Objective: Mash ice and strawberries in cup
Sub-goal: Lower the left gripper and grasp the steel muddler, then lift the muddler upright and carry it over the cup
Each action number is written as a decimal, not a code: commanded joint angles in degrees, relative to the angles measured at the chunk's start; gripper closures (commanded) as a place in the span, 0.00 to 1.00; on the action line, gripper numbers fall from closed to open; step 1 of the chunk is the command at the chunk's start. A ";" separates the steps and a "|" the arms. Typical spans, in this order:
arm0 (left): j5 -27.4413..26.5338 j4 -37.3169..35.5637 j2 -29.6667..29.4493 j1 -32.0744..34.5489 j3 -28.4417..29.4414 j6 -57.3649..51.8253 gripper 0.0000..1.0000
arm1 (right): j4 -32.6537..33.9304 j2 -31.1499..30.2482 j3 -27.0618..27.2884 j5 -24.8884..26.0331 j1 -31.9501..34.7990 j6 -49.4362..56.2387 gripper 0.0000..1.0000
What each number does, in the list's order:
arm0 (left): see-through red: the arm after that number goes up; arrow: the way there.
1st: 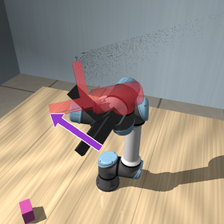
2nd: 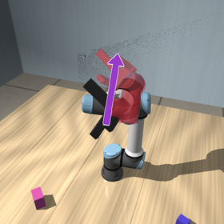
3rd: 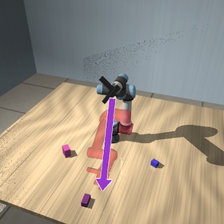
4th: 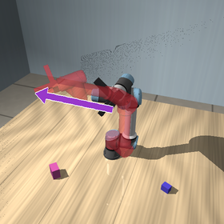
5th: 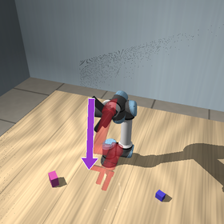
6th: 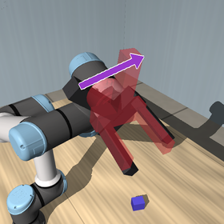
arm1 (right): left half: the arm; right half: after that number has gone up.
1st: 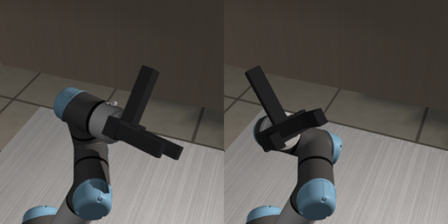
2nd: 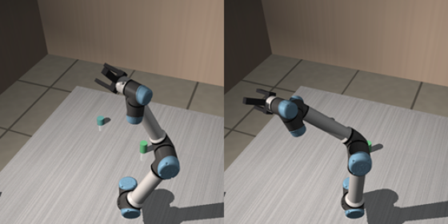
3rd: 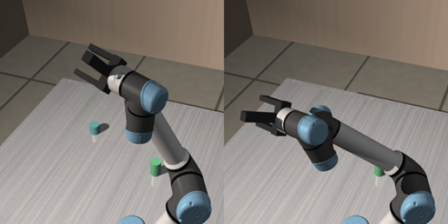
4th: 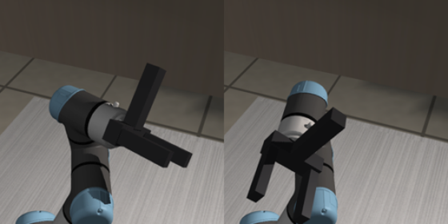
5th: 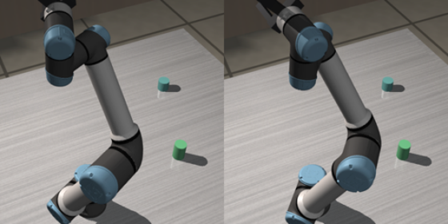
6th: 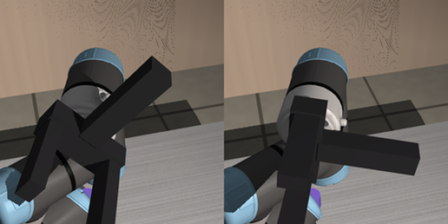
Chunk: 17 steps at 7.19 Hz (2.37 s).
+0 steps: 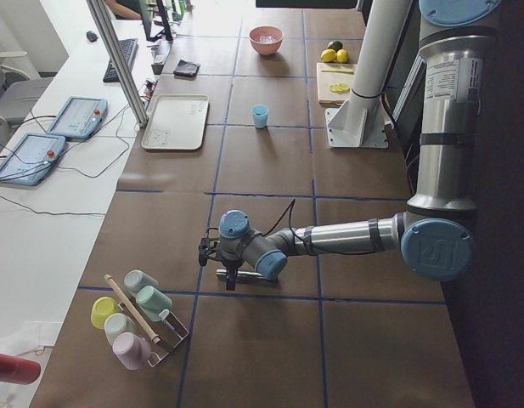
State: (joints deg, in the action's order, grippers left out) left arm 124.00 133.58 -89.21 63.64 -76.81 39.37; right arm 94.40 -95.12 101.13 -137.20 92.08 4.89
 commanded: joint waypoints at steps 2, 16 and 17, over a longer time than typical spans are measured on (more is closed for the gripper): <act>0.01 0.01 0.09 -0.27 0.17 -0.09 0.53 | 0.00 0.02 0.03 0.09 0.03 0.03 0.01; -42.15 -2.28 -15.88 -20.75 -37.18 11.94 1.00 | 0.44 -1.48 0.74 2.55 1.35 0.82 0.01; -49.83 0.77 -18.43 -26.58 -36.83 12.48 1.00 | 0.35 -0.87 -0.05 2.55 1.35 0.82 0.01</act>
State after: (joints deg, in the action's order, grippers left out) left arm 84.90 131.92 -104.45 44.80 -113.40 50.40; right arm 94.83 -96.38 101.85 -134.73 93.40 5.68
